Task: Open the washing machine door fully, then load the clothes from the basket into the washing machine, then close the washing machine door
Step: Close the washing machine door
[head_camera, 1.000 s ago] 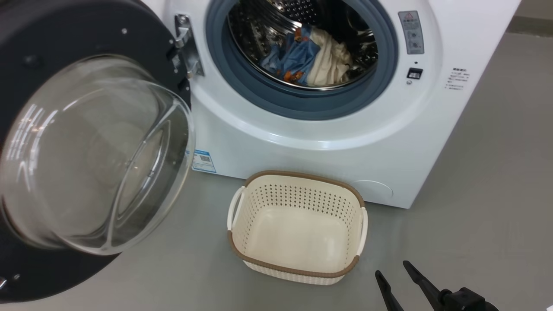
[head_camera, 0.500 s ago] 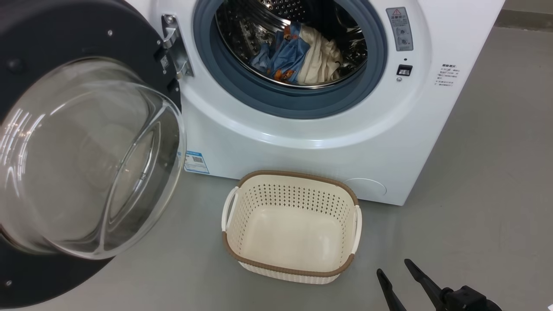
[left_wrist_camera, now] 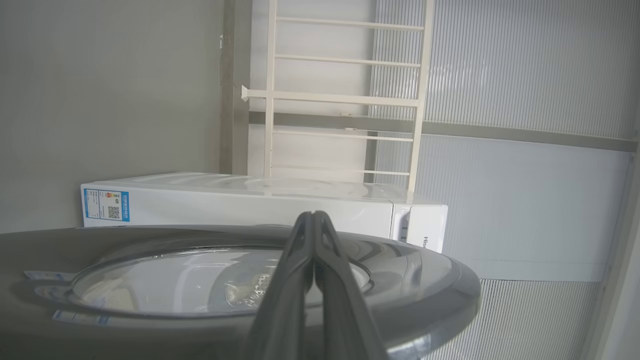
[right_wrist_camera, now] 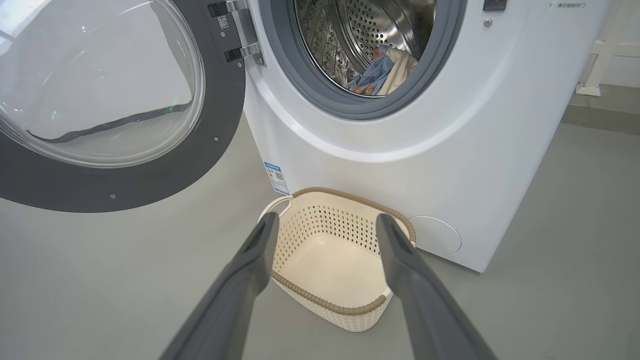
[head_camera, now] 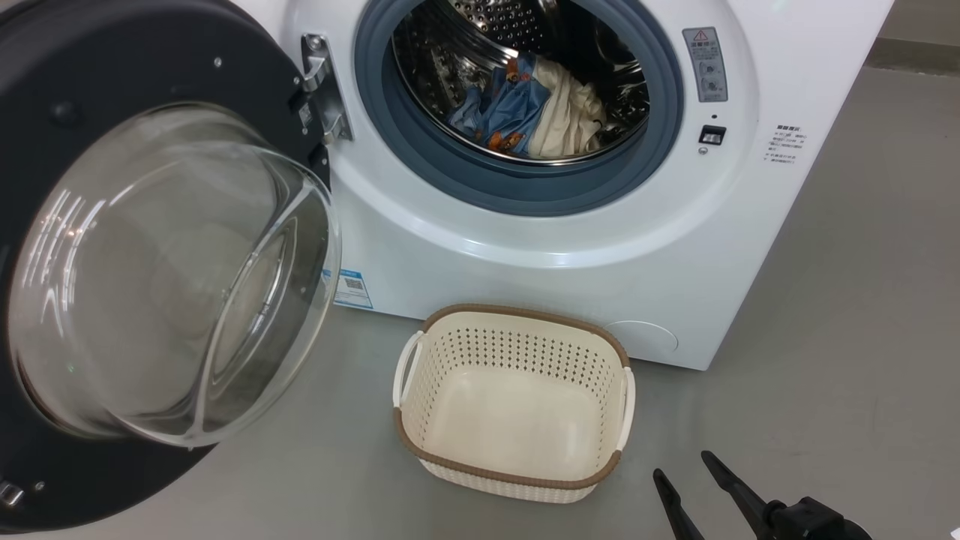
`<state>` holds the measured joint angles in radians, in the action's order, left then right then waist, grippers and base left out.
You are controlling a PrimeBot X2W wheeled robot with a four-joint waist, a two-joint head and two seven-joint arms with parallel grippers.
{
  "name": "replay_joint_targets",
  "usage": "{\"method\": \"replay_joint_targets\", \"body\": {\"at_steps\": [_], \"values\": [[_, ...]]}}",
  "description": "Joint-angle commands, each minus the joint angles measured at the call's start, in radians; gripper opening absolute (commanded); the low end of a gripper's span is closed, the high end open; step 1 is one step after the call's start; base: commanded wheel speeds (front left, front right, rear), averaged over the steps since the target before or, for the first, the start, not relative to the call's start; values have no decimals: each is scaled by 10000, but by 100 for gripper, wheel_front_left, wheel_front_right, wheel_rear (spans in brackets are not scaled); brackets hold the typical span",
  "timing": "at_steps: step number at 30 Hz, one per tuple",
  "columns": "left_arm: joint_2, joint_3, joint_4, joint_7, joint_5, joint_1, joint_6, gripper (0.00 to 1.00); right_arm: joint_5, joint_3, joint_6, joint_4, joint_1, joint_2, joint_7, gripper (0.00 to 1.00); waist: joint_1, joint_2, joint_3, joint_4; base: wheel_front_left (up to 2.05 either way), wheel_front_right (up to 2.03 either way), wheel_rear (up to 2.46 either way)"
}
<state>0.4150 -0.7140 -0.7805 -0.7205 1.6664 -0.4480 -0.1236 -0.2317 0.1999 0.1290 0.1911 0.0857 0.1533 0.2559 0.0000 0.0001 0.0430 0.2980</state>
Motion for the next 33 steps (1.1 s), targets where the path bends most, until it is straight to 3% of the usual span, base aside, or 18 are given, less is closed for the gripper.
{"method": "replay_joint_targets", "body": {"at_steps": [1,19,33], "values": [[476,-114,311,-179,115,82,-69,0,-18,214,17,-254,-83,95,59,100,0,-1,-16,10,0,0,0],[-390,161,1828,-1873,553,1130,201,0,-7,128,17,-277,-8,-32,59,100,0,-1,-70,173,0,0,0],[-1847,685,4792,-2860,820,2410,655,0,11,19,17,-279,-5,-298,59,100,0,-1,-23,377,0,0,0]]}}
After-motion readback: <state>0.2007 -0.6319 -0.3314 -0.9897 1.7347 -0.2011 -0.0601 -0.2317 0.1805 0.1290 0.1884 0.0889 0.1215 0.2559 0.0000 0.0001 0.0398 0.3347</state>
